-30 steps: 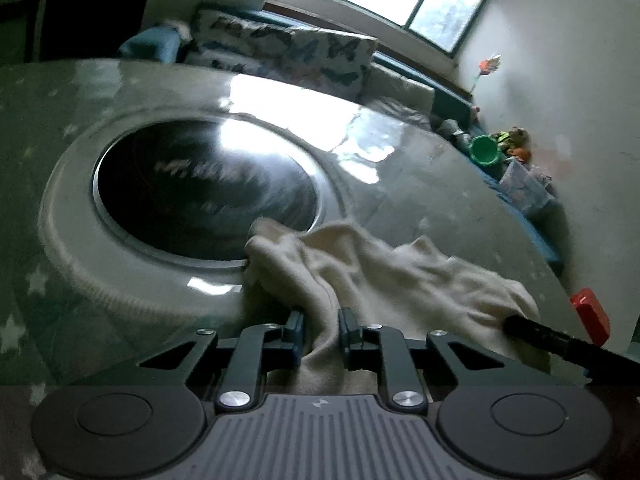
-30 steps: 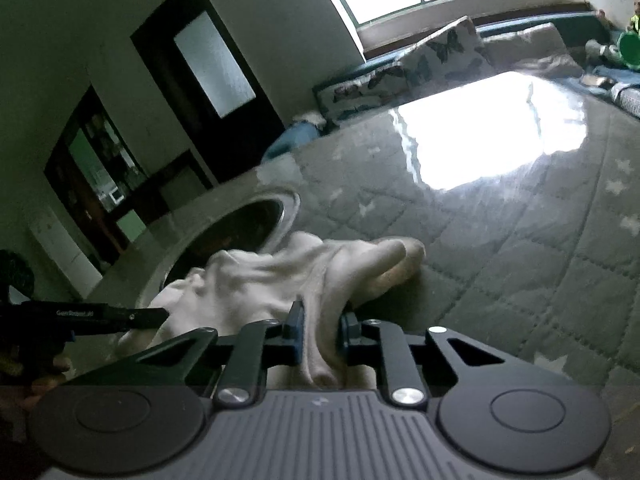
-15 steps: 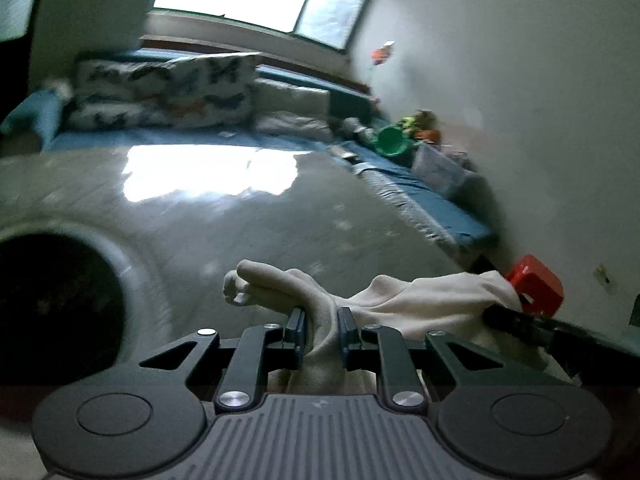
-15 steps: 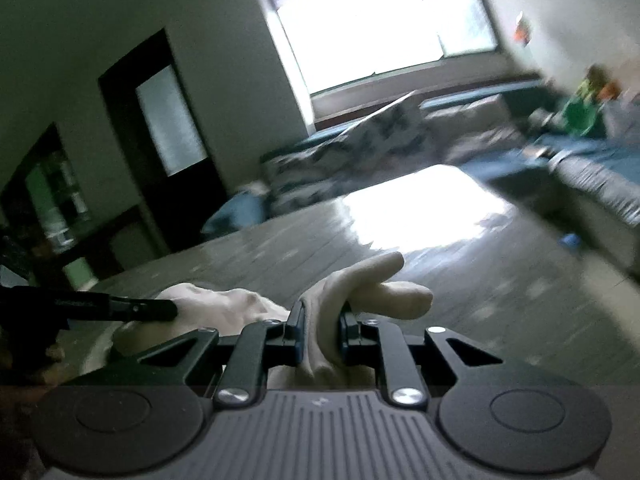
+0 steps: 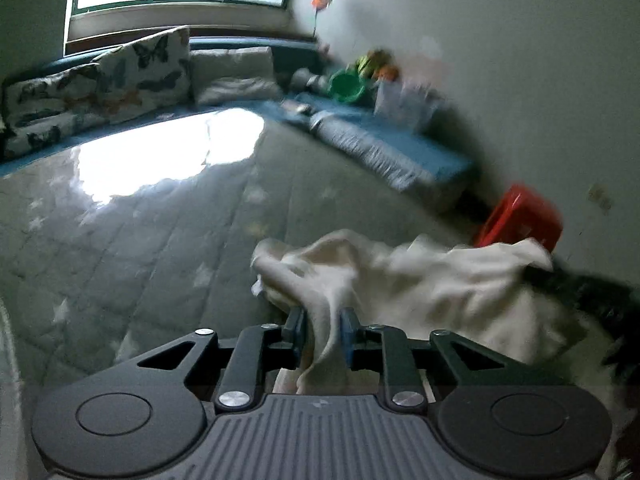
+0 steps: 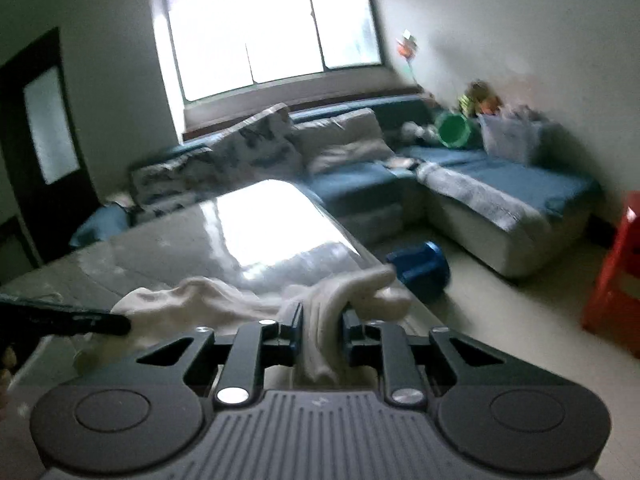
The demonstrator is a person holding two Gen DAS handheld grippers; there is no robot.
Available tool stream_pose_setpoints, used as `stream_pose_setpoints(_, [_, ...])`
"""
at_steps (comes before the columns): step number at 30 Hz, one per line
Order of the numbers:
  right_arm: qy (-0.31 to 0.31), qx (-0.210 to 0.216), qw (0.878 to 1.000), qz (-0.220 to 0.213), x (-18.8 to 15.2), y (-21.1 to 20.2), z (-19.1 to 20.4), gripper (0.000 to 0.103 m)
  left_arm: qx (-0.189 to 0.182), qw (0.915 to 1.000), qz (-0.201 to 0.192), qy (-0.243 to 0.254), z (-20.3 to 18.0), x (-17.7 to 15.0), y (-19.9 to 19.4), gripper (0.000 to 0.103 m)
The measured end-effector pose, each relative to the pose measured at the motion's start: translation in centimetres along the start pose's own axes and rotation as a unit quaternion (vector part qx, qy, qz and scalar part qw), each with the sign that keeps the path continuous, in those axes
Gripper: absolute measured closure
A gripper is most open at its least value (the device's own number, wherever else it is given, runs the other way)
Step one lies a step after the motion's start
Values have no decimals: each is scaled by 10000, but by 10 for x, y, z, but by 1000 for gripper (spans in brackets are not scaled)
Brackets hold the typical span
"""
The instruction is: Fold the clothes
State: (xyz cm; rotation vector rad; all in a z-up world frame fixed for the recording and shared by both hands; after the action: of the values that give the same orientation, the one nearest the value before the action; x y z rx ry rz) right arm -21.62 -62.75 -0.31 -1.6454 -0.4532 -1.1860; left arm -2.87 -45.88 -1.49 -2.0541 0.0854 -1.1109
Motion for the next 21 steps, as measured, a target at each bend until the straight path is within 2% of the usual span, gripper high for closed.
stream_pose_setpoints(2, [-52,-168,9998,84,-10,-2,-5,77,225,9996,-17,192,6,-9,2,72])
stream_pose_setpoints(4, [-102,-254,9996,21,-11,-6,-5,77,243,9996,-10,156,13,-9,-1,69])
stream_pose_setpoints(6, [-136,-247,9996,-74,-8,-7,-1,76,313,9994,-45,113,21,-8,-5,69])
stream_pose_setpoints(9, [-334,-162,9992,-122,-5,-1,15,67,549,9984,-107,65,34,-7,-11,70])
stream_pose_setpoints(14, [-648,81,9979,1,-8,16,46,67,796,9968,-75,-9,59,-13,-32,70])
stream_pose_setpoints(17, [-684,145,9973,219,-15,33,54,67,1012,9948,-132,-12,74,-19,-50,59])
stream_pose_setpoints(21, [-795,95,9962,350,-21,42,60,66,1158,9930,-216,-125,95,-28,-78,58])
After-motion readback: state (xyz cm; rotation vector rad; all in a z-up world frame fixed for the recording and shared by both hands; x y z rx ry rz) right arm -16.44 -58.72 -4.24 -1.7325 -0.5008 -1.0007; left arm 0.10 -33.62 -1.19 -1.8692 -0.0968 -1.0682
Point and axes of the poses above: each gripper's, at about its wrist camera, not at the fingertips, and y roughly the way its jaws point, z to its left, x to its top, the point moved 9 cm from there along y, roughly the way its jaws point, and after that the axes turned 11 degrees about -y, right-handed, at the moved point
